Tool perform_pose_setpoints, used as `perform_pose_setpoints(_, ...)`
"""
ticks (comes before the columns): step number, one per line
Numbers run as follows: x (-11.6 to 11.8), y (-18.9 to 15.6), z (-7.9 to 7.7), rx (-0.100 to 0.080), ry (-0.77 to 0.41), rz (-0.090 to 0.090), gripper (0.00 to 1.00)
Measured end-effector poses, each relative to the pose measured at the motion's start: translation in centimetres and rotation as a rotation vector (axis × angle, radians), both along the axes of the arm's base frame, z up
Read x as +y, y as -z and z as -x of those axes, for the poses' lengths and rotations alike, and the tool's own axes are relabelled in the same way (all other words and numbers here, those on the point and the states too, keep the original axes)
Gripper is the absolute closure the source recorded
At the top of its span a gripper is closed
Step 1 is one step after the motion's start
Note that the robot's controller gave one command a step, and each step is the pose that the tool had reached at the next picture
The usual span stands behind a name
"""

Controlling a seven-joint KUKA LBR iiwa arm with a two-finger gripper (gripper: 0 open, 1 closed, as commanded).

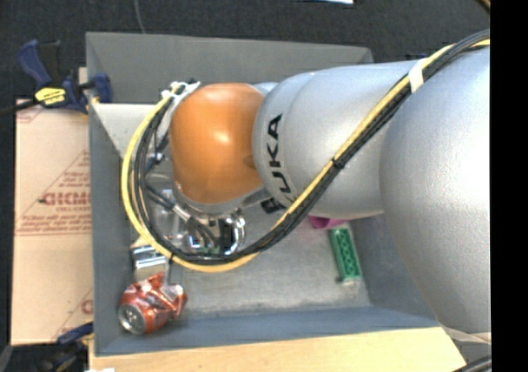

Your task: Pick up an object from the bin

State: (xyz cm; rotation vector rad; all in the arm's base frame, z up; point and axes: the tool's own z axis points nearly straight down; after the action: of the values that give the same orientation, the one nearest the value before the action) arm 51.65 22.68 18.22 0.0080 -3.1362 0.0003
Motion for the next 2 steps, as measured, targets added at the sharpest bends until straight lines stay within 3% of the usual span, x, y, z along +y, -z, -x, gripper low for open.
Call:
perform_pose_setpoints(1,-0.1,-0.5,-0.2,-0.007,0.006,-0.002,0.00)
perform_pose_setpoints(2,0.3,10.8,2.2,-0.002,-0.469,-0.002,0.00)
